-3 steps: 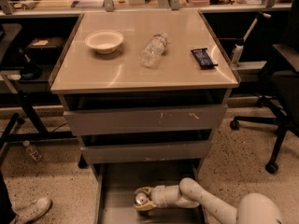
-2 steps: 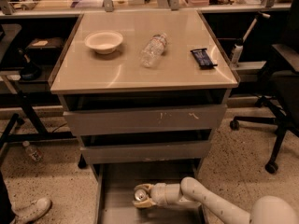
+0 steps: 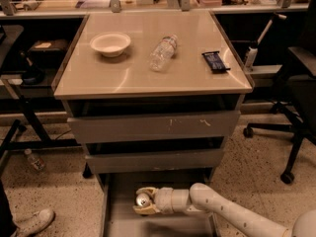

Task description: Pick green can from bottom drawer and place on counter

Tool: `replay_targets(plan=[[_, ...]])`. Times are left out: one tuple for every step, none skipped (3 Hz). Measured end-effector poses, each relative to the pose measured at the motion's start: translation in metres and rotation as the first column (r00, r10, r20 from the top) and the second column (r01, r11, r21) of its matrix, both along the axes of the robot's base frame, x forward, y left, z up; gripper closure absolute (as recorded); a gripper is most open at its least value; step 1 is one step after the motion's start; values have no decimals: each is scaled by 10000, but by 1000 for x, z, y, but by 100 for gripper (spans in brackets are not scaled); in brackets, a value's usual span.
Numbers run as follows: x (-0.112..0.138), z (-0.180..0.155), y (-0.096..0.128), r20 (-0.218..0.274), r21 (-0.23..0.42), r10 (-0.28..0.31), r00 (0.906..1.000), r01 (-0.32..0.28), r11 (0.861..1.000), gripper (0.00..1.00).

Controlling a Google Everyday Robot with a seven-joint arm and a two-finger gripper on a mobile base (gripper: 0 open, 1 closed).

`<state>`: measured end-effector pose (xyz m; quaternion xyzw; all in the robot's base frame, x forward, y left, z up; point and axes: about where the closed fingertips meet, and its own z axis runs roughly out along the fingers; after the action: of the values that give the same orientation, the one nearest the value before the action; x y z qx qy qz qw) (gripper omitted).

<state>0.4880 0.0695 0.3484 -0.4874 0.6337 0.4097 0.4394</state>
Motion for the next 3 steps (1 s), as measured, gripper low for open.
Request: replay_targets(plan=[[0, 0, 0, 4, 1, 2, 10000, -2, 10000, 100], [4, 18, 4, 192, 59, 106, 9998, -107, 9999, 100], [8, 64, 13, 254, -92, 92, 9996, -90, 9999, 100]])
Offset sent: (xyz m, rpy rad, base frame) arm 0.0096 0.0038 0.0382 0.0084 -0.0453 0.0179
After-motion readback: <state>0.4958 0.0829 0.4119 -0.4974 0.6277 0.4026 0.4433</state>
